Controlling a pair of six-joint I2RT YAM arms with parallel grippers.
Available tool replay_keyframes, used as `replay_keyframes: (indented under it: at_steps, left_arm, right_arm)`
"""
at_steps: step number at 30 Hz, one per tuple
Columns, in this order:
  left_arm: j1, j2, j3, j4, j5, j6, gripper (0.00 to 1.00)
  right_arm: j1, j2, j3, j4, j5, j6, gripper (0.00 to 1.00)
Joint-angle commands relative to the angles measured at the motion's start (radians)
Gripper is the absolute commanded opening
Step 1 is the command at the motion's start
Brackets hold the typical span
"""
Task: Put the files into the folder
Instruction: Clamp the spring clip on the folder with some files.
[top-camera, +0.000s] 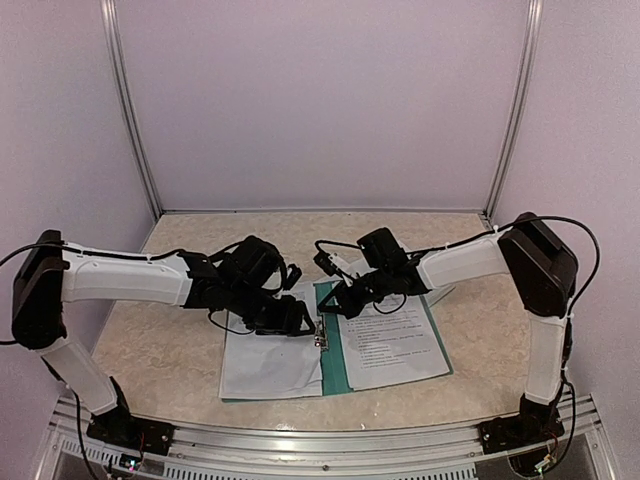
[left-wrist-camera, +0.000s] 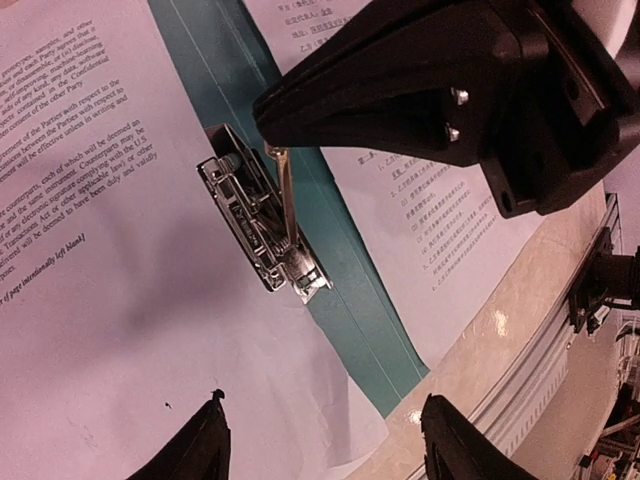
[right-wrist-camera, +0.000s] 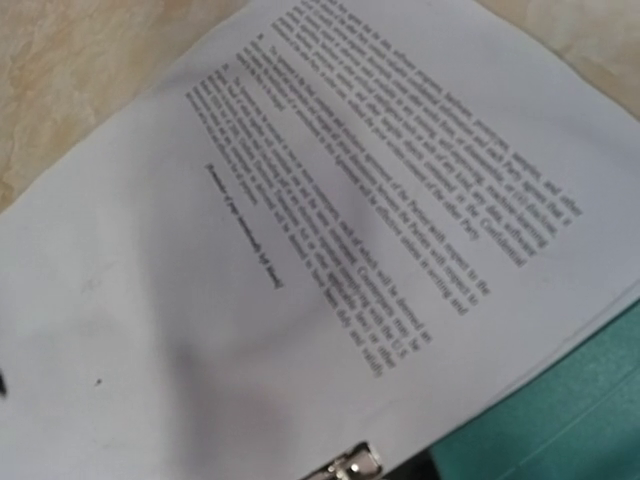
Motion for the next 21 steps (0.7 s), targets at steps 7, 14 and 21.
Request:
replay_keyframes:
  at_steps: [7, 14, 21]
  left_arm:
    - [-0.054, 0.119, 0.069, 0.016, -0.06, 0.069, 0.59]
    - [-0.105, 0.175, 0.117, -0.023, -0.21, 0.056, 0.55]
    - [-0.159, 0.284, 0.238, -0.125, -0.368, 0.027, 0.49]
  right_arm:
    - [-0.006, 0.074, -0.019, -0.046, 0.001, 0.006, 0.0]
    - [-0.007, 0.076, -0.019, -0.047, -0.011, 0.002, 0.0]
    - [-0.005, 0.071, -0.019, -0.047, -0.01, 0.003, 0.0]
